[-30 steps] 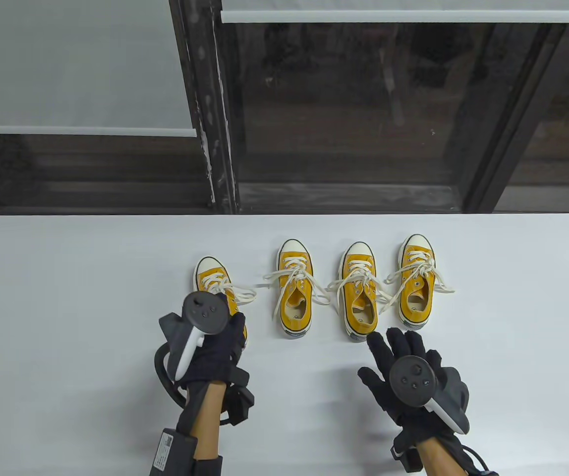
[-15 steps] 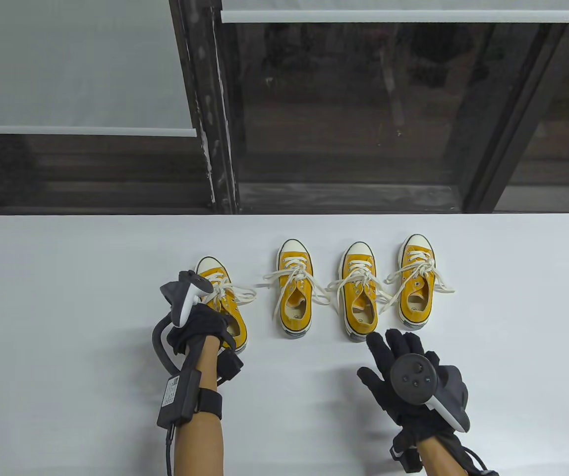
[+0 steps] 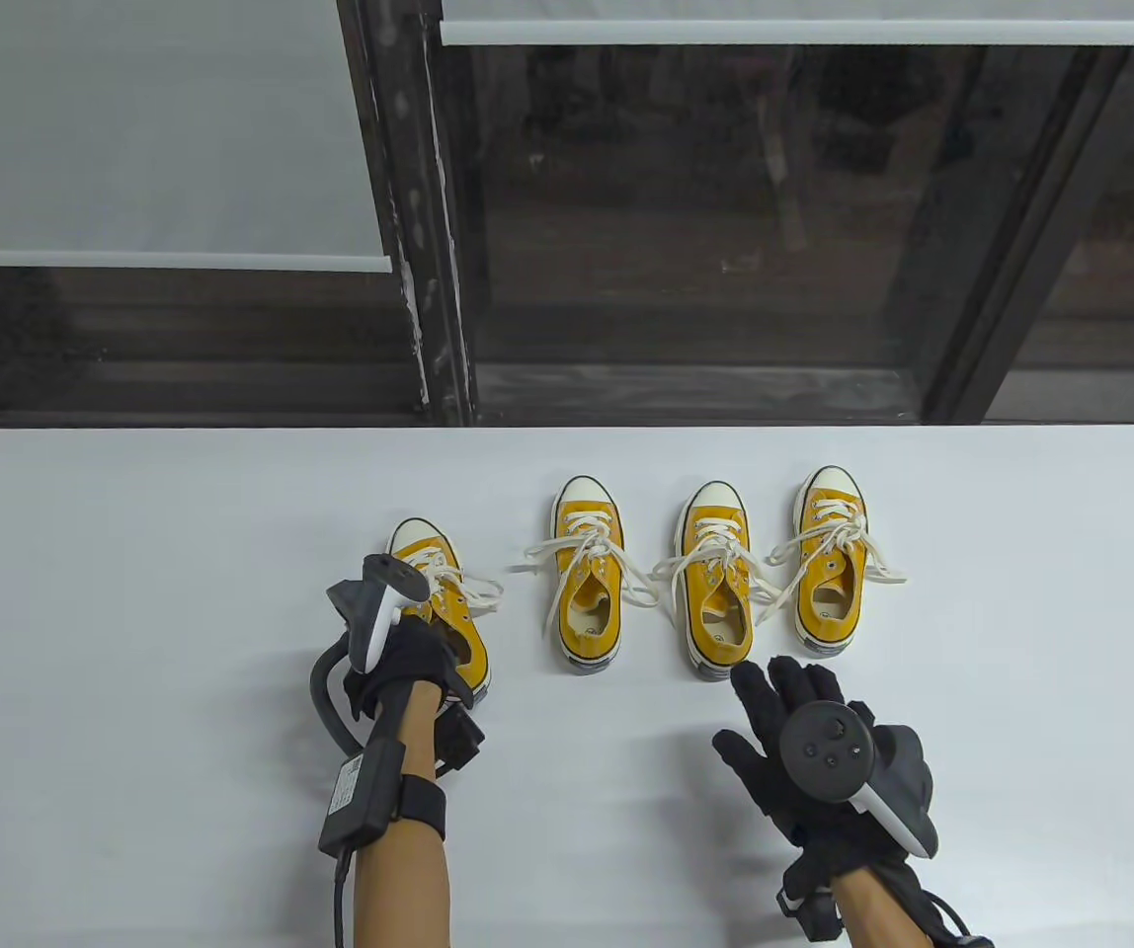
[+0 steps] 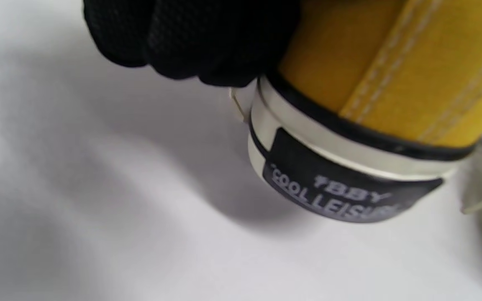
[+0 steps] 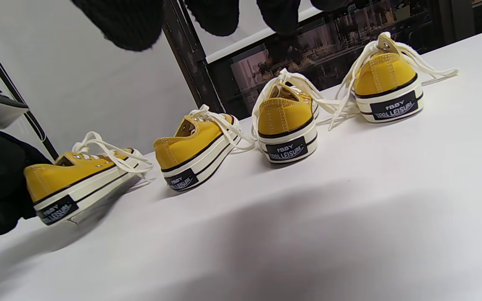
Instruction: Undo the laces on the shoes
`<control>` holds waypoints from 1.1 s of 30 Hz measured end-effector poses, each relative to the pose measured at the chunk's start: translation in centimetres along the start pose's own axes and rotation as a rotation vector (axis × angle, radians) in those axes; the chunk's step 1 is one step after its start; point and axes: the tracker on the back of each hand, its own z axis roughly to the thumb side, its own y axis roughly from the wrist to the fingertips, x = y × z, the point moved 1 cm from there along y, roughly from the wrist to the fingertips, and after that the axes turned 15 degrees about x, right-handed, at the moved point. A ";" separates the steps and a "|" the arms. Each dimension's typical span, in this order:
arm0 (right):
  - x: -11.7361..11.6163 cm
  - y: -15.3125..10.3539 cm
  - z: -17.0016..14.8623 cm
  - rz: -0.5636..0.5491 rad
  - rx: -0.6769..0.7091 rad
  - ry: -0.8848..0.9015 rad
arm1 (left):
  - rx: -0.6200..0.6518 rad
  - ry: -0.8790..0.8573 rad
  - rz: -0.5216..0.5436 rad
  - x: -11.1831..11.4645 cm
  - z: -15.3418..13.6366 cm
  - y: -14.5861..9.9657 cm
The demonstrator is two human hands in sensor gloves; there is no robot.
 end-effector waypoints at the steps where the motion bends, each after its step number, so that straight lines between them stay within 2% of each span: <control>1: 0.1 0.0 0.0 -0.003 -0.001 0.003 | 0.020 0.005 0.021 -0.3 0.3 -0.6; 6: 0.3 -0.1 -0.5 -0.018 -0.021 0.018 | 0.154 0.024 0.086 -2.3 3.0 -5.2; 10: 0.4 -0.1 -1.1 -0.026 -0.050 0.048 | 0.265 0.069 0.119 -2.8 5.5 -9.0; 14: 0.6 -0.1 -1.3 -0.041 -0.059 0.066 | 0.398 0.098 0.102 -1.8 8.0 -12.7; 19: 0.7 -0.2 -1.6 -0.051 -0.080 0.076 | 0.518 0.127 -0.032 1.2 10.1 -15.8; 26: 0.8 -0.2 -1.8 -0.056 -0.089 0.093 | 0.591 0.097 -0.282 6.5 11.1 -16.6; 33: 0.8 -0.3 -1.9 -0.053 -0.095 0.106 | 0.458 0.253 -0.305 10.1 11.6 -15.3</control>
